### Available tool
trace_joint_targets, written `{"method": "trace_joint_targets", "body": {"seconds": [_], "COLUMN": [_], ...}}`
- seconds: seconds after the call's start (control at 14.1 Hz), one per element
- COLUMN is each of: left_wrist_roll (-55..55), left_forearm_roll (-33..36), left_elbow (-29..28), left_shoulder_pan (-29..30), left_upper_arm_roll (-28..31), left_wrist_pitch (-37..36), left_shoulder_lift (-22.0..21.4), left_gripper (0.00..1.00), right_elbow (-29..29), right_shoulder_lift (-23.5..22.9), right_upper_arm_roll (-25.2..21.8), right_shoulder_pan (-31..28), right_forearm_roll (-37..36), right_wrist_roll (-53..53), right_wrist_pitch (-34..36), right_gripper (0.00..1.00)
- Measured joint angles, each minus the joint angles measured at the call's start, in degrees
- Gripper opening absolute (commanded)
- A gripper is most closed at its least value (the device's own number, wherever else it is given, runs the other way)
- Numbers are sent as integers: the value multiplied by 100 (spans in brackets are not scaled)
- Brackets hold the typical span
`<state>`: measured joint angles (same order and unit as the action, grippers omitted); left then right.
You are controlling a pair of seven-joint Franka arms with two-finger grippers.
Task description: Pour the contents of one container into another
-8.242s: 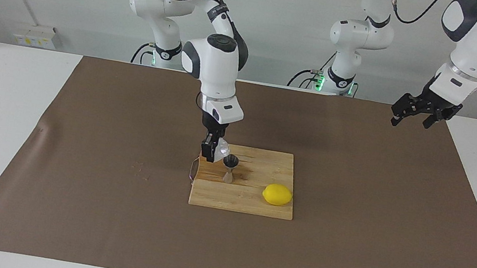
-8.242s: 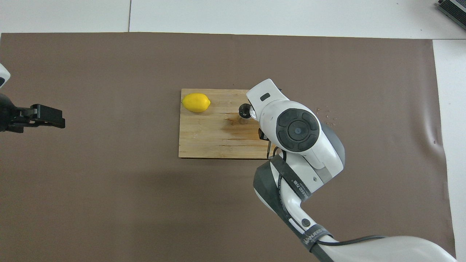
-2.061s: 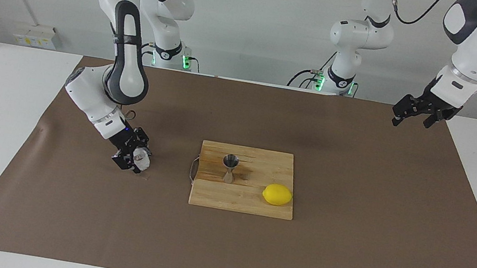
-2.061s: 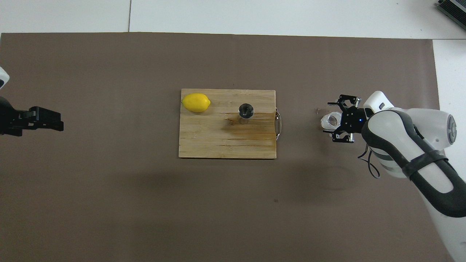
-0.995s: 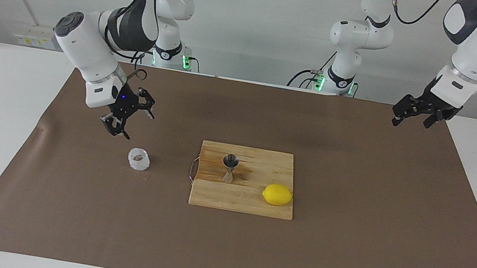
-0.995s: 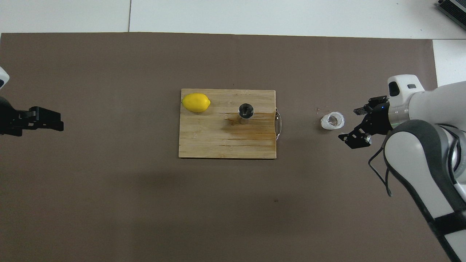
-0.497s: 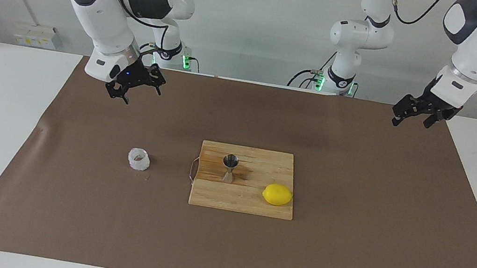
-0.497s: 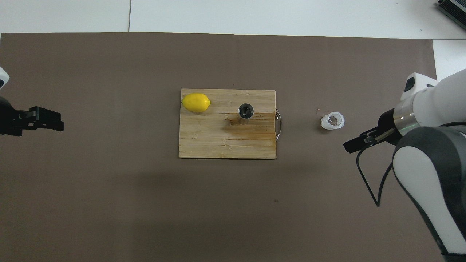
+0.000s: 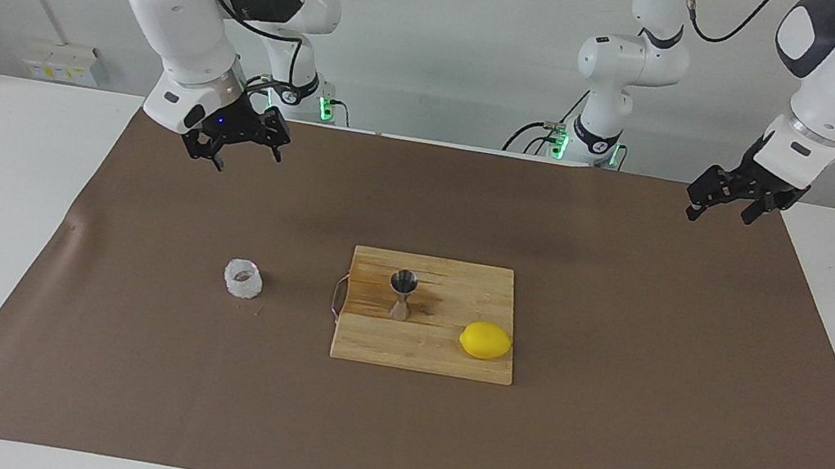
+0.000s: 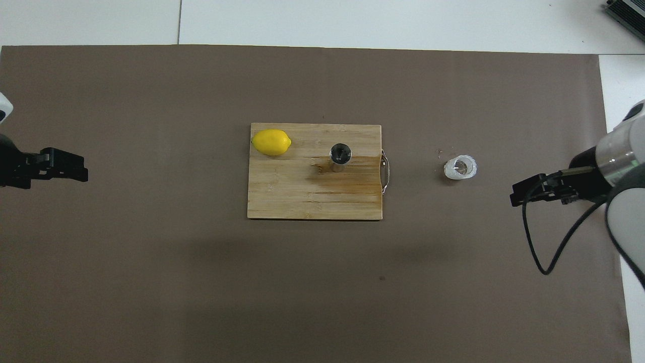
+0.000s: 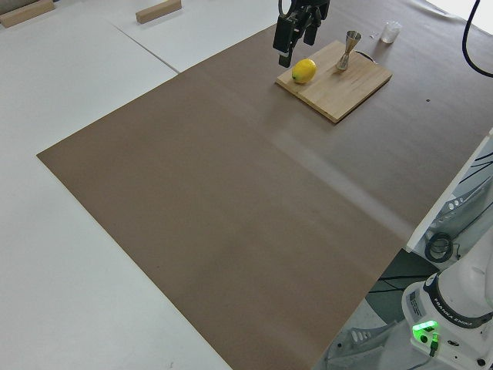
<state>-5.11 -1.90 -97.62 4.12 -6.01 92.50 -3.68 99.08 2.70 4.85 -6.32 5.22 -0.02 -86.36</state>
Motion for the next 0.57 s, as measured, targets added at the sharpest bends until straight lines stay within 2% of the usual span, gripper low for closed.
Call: {"method": "trace_joint_targets", "body": {"seconds": [0.14, 0.28, 0.43, 0.57], "left_wrist_roll": [0, 0, 0, 0], "left_forearm_roll": [0, 0, 0, 0], "left_elbow": [0, 0, 0, 0], "left_shoulder_pan": [0, 0, 0, 0], "left_upper_arm_roll": [0, 0, 0, 0], "left_wrist_pitch": [0, 0, 0, 0], "left_shoulder_lift": [0, 0, 0, 0], "left_gripper": [100, 100, 100, 100], "right_elbow": [-365, -710, -859, -864], "right_shoulder_lift": [47, 95, 105, 96], "right_upper_arm_roll": [-360, -614, -849, -899], "right_shoulder_pan": [33, 267, 715, 886], "right_forearm_roll": [-66, -249, -416, -463], "right_wrist_roll": [33, 33, 64, 94], "right_wrist_pitch": [357, 391, 413, 482], "right_gripper": [100, 100, 100, 100]}}
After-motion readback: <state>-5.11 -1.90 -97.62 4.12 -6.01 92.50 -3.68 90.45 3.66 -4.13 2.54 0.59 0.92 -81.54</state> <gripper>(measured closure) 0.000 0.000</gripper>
